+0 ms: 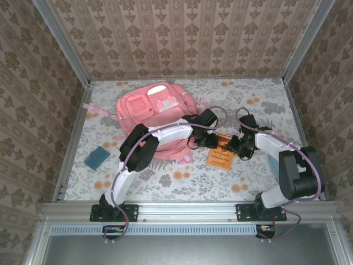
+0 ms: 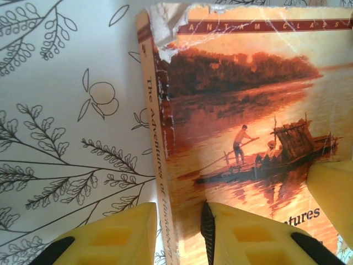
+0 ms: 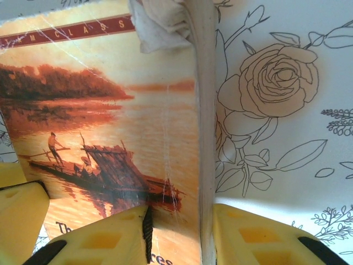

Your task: Pack books, pencil case, and school supplies into a backpack

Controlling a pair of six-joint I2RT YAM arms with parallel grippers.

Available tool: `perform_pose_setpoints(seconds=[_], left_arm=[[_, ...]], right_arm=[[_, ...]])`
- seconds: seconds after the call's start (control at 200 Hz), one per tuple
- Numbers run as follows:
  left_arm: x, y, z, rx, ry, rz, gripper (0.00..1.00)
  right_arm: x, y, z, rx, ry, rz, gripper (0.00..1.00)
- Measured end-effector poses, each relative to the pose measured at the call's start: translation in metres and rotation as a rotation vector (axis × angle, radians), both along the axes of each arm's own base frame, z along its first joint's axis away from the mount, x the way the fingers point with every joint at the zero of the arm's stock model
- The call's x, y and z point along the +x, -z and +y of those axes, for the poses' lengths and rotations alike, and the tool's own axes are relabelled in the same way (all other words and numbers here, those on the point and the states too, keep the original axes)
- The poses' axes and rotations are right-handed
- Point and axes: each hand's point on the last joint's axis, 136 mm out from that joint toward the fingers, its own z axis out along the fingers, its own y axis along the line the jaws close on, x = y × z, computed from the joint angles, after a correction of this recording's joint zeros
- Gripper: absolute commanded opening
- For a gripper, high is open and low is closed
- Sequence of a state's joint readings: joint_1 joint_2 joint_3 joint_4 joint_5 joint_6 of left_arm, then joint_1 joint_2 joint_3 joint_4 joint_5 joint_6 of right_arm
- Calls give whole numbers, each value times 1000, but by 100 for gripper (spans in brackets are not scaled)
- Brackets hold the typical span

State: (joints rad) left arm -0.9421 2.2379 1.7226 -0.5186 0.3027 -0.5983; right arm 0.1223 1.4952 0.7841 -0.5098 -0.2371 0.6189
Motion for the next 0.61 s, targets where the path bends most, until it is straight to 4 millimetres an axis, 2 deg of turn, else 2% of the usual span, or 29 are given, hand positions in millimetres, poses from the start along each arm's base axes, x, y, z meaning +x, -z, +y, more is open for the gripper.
perform_pose_setpoints(seconds=[0.415,0.605], left_arm=[[0,1,-1,14,0,-7,22],[0,1,-1,18,4,-6,22]], right_arm=[[-4,-25,6,-22,-38,-23,16],[-3,-27,6,-26,-40,-26,1]])
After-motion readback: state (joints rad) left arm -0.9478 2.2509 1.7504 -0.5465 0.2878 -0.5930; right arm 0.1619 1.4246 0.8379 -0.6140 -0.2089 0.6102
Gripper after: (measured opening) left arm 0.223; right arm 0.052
